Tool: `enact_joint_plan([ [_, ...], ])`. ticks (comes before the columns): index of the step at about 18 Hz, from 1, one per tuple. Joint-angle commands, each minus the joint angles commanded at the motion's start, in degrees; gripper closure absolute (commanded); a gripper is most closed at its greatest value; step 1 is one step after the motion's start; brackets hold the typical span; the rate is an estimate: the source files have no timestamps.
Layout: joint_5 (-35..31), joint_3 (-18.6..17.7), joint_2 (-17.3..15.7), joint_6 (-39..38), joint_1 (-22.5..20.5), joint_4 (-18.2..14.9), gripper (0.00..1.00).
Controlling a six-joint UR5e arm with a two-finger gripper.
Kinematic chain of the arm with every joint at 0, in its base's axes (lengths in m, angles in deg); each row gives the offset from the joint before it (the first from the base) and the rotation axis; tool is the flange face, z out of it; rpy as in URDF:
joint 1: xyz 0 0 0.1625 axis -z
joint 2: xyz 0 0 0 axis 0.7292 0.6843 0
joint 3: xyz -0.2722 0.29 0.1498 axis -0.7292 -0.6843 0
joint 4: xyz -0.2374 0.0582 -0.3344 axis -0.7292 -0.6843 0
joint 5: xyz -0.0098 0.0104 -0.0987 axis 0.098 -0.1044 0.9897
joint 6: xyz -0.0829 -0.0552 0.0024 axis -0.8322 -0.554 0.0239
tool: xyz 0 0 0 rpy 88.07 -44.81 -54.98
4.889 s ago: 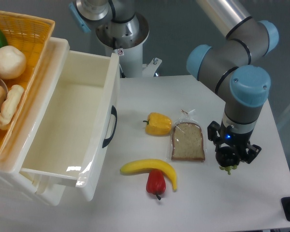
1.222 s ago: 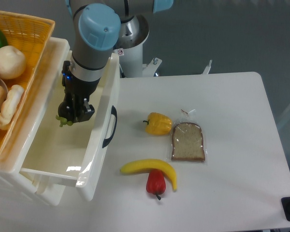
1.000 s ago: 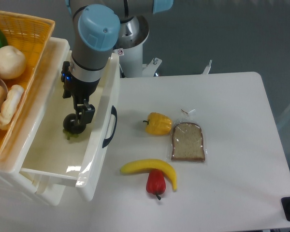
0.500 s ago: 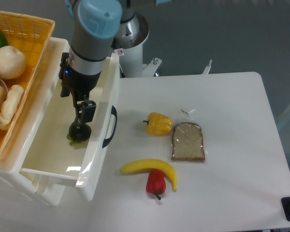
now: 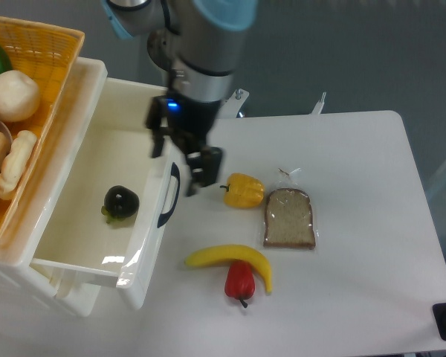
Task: Place the mangosteen in the upper white drawer
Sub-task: 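Open the gripper to release the mangosteen and raise it away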
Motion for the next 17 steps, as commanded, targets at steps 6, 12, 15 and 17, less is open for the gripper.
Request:
enact_joint_plan([
  [6, -5.52, -0.62, 8.08, 5.01, -5.64, 3.68, 0.00],
  [12, -10.37, -0.09, 14.66, 4.48, -6.44, 5.97, 0.00],
  [15, -16.77, 0.79, 17.66, 5.62, -5.39, 7.55, 0.00],
  [17, -16.88, 0.70, 18.11, 5.80, -5.38, 7.91, 0.00],
])
